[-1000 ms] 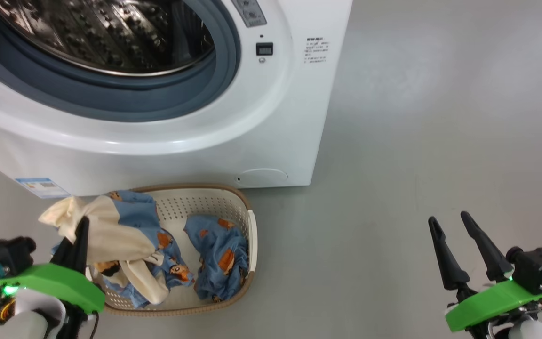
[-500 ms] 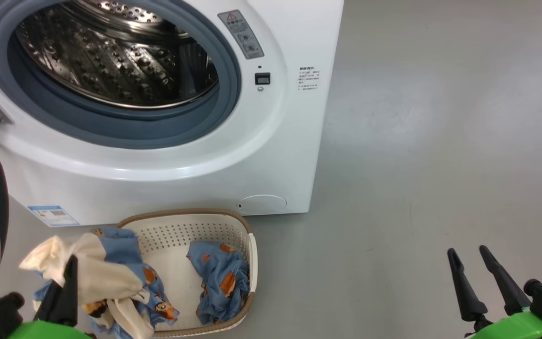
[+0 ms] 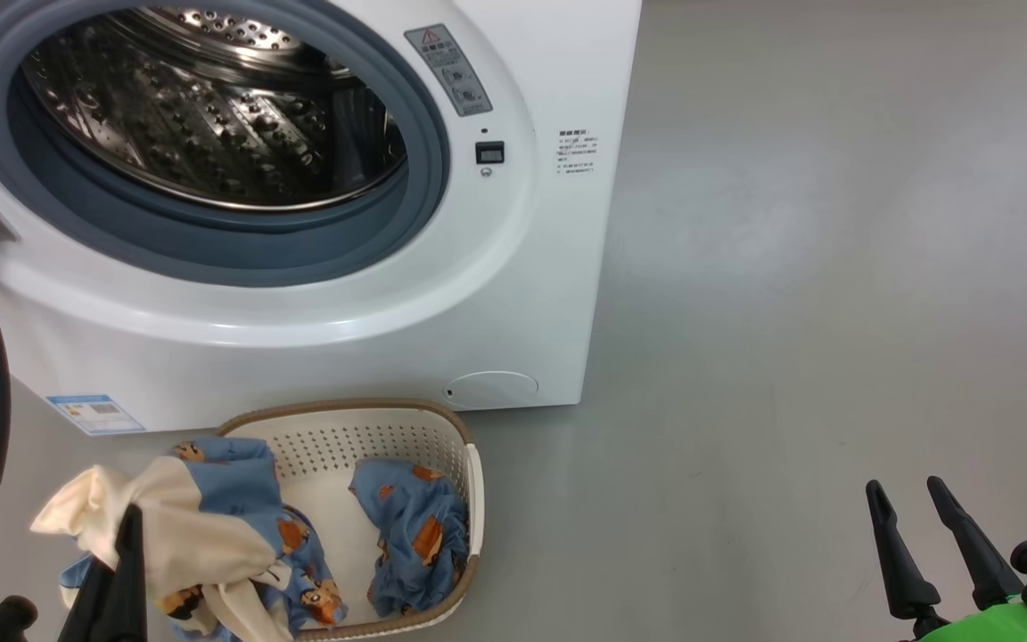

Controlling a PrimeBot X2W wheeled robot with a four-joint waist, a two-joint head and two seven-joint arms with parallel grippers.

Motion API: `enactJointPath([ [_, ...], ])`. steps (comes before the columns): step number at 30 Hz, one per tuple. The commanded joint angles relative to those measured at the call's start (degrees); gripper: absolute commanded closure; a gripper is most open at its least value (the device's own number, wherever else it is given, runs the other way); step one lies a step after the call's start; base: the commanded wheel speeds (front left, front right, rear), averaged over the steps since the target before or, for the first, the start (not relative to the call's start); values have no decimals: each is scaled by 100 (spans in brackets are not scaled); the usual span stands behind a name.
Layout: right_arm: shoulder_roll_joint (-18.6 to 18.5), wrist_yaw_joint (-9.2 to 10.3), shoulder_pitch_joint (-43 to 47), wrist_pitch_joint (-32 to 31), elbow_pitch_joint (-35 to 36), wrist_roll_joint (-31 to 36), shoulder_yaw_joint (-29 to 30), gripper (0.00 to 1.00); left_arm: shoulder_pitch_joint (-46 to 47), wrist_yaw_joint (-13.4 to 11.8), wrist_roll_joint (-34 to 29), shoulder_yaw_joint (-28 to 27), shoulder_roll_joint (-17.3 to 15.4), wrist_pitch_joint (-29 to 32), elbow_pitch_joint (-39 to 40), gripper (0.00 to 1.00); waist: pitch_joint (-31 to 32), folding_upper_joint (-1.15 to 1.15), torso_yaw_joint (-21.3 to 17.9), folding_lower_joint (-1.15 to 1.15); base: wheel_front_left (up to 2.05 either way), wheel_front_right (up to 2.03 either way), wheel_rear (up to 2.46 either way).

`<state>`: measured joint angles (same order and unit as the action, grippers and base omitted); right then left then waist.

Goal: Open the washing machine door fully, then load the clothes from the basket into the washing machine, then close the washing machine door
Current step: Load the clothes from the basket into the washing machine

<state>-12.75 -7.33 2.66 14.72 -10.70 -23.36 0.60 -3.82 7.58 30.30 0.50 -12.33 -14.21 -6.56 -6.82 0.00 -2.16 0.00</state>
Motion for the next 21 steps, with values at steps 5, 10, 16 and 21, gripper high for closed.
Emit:
enactJointPath([
  [5, -47, -16, -128, 28, 158, 34, -153, 0, 265, -9, -23, -190, -42, -79, 186, 100, -174, 0, -10, 0, 0, 0, 0],
  [10, 22, -16, -288, 28, 164, 62, -210, 0, 623, -9, 98, -137, -100, -79, 109, 100, -367, 0, -43, 0, 0, 0, 0],
  [16, 132, -16, -513, 28, 155, 88, -261, 0, 1294, -9, 97, -42, -247, -79, -59, 100, -631, 0, -103, 0, 0, 0, 0],
  [21, 225, -16, -689, 28, 153, 114, -327, 0, 2145, -9, 93, 65, -355, -79, -274, 100, -864, 0, -170, 0, 0, 0, 0],
])
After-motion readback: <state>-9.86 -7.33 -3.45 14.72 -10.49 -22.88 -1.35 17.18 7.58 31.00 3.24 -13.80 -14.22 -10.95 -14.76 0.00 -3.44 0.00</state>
